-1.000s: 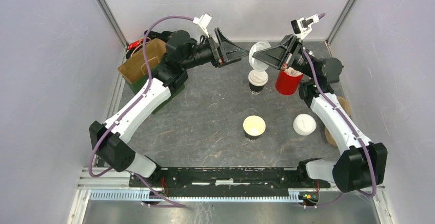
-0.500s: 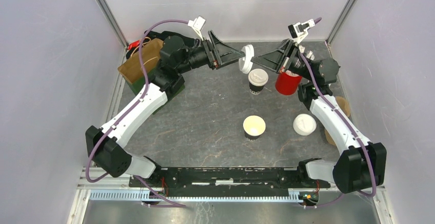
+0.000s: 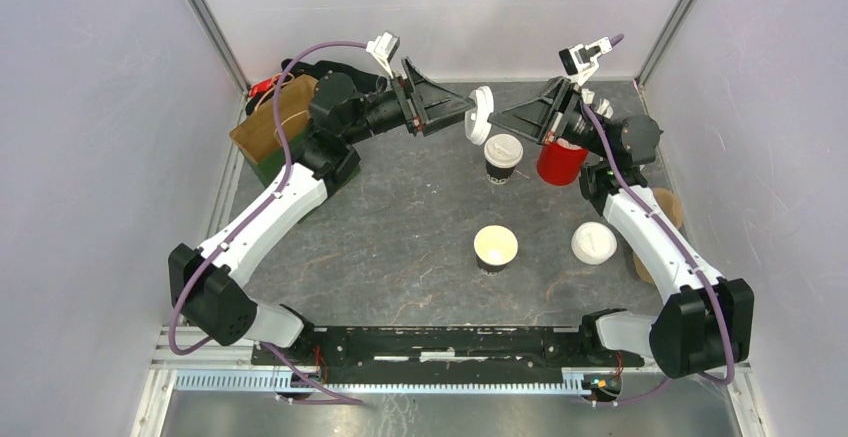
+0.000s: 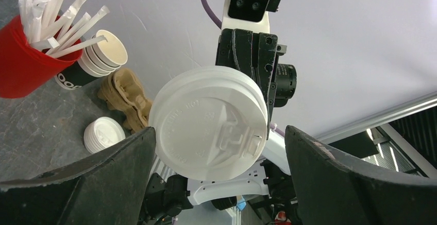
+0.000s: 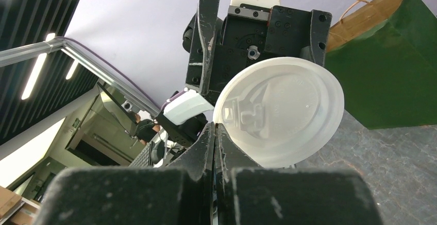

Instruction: Pack the takeout coffee

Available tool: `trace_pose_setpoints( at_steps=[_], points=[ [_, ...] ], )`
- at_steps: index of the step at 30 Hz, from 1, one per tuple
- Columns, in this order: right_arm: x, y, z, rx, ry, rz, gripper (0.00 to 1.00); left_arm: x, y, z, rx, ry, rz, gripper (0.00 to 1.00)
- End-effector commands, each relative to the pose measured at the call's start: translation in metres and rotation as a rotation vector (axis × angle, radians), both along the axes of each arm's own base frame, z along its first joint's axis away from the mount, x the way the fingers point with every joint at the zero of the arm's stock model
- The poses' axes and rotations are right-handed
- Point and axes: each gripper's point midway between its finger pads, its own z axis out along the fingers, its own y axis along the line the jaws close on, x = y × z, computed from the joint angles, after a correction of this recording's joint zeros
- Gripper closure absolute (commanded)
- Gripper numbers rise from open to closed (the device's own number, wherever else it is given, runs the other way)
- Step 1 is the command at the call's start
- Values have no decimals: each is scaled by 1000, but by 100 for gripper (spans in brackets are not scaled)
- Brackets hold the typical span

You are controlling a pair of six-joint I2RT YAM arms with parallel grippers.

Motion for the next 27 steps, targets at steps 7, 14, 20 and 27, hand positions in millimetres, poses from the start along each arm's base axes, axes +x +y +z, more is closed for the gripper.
trace_pose_setpoints(
  at_steps=[7,14,20,27],
  points=[
    [-10,0,10,11,-60,8,100,-19,0,16,-28,-55,-92,0],
    [-10,1,10,11,-61,7,100,-22,-4,12,2,-65,-120,2],
    [-10,1,10,8,-58,8,100,-16,-6,4,59,-56,-101,2],
    [-10,2,7,1,-54,6,100,-12,-10,-2,85,-48,-103,6]
  ],
)
